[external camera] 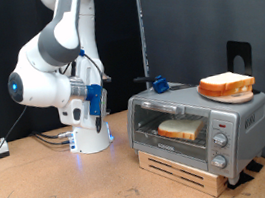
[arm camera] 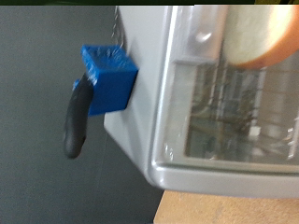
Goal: Make a piece of toast with the oven
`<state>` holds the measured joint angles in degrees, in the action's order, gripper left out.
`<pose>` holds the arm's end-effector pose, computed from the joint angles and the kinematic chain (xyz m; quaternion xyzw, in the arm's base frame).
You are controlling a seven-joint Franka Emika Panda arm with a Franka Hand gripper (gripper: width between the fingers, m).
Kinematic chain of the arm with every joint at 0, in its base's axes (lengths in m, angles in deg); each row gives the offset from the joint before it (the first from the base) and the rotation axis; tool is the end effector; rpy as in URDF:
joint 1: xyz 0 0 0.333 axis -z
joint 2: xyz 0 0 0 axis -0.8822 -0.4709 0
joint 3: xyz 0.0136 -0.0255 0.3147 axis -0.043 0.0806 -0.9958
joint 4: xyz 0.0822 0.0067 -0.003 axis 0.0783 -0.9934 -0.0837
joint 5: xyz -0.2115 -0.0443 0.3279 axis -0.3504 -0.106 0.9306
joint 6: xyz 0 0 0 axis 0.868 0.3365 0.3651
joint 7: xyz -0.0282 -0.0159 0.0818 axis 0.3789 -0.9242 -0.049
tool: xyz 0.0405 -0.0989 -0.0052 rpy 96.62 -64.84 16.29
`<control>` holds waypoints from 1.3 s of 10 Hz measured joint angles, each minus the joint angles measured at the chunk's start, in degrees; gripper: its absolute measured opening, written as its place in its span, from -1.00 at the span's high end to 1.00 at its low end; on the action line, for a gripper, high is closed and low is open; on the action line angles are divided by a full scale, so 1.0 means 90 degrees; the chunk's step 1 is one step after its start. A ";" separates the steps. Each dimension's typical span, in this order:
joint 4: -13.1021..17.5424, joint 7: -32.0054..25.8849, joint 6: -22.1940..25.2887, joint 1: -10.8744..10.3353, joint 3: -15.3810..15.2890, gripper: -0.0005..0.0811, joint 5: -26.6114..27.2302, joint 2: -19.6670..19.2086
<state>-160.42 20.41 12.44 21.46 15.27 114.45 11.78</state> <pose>0.3575 -0.1245 0.3376 -0.8158 0.1464 0.2549 0.4980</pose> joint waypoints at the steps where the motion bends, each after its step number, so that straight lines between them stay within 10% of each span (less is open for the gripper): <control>1: 0.0142 0.0271 -0.0204 0.0008 0.0000 -0.99 -0.0006 -0.0317; 5: 0.0354 0.0635 -0.0652 -0.0001 -0.0063 -0.99 -0.0008 -0.0968; 9: 0.1162 0.1404 -0.0182 -0.0615 -0.0169 -0.99 -0.0323 -0.2341; 13: 0.1585 0.2005 -0.1534 -0.1169 -0.0167 -0.99 -0.0034 -0.3088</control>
<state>-146.16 38.46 -1.36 10.94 13.77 114.15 -16.01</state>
